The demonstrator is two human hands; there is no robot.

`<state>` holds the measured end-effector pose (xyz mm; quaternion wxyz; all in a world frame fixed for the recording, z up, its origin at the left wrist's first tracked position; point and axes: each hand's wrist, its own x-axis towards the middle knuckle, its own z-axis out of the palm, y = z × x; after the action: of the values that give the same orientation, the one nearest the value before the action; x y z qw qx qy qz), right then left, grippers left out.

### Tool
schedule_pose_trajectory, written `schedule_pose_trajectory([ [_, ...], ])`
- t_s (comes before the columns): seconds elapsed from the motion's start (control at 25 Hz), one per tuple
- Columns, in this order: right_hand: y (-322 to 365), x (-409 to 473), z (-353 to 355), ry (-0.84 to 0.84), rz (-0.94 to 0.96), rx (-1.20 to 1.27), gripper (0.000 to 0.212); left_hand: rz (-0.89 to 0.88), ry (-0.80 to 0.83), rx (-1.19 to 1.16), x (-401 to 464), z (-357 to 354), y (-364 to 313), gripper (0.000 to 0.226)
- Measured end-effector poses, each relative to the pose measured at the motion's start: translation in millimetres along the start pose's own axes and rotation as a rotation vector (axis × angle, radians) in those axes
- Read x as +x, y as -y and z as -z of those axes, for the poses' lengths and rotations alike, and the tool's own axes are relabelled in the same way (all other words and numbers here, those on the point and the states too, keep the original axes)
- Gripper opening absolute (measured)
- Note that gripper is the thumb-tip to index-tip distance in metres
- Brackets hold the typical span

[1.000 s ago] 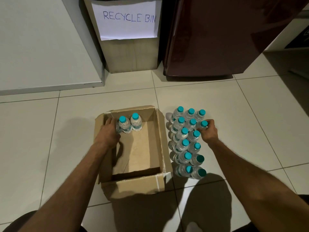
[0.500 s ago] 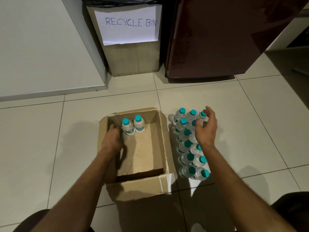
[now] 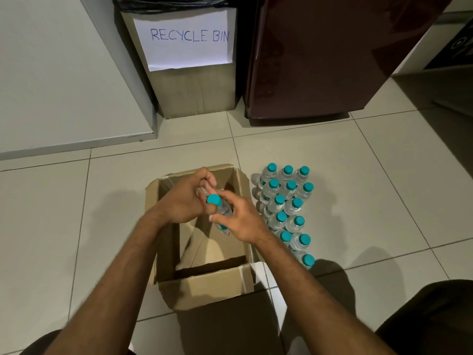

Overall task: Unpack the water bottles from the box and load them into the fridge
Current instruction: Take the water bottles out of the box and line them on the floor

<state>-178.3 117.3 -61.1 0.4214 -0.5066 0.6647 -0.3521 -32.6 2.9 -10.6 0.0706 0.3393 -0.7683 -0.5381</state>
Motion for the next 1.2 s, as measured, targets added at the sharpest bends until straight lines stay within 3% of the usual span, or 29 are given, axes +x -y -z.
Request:
schedule_pose_trajectory([
  [0.12,3,-7,22,-0.135,-0.079,0.085,0.048,-0.087,-0.111,-0.065,4,-5,-5,0.052],
  [0.24,4,-17,59,-0.339,-0.118,0.217,0.036,-0.062,-0.201,0.053,10,-6,4,0.061],
  [0.4,-5,-29,111,-0.633,-0.110,0.186,0.038,-0.029,-0.190,0.266,13,-11,34,0.076],
  [0.6,-30,-45,152,-0.863,-0.215,0.119,0.034,0.044,-0.201,0.402,17,-15,54,0.069],
  [0.84,-91,-53,168,-0.957,-0.399,0.187,0.036,0.098,-0.214,0.407,19,-16,62,0.060],
  [1.2,-149,-34,143,-0.824,-0.572,0.129,0.036,0.239,-0.260,0.490,27,-14,88,0.067],
])
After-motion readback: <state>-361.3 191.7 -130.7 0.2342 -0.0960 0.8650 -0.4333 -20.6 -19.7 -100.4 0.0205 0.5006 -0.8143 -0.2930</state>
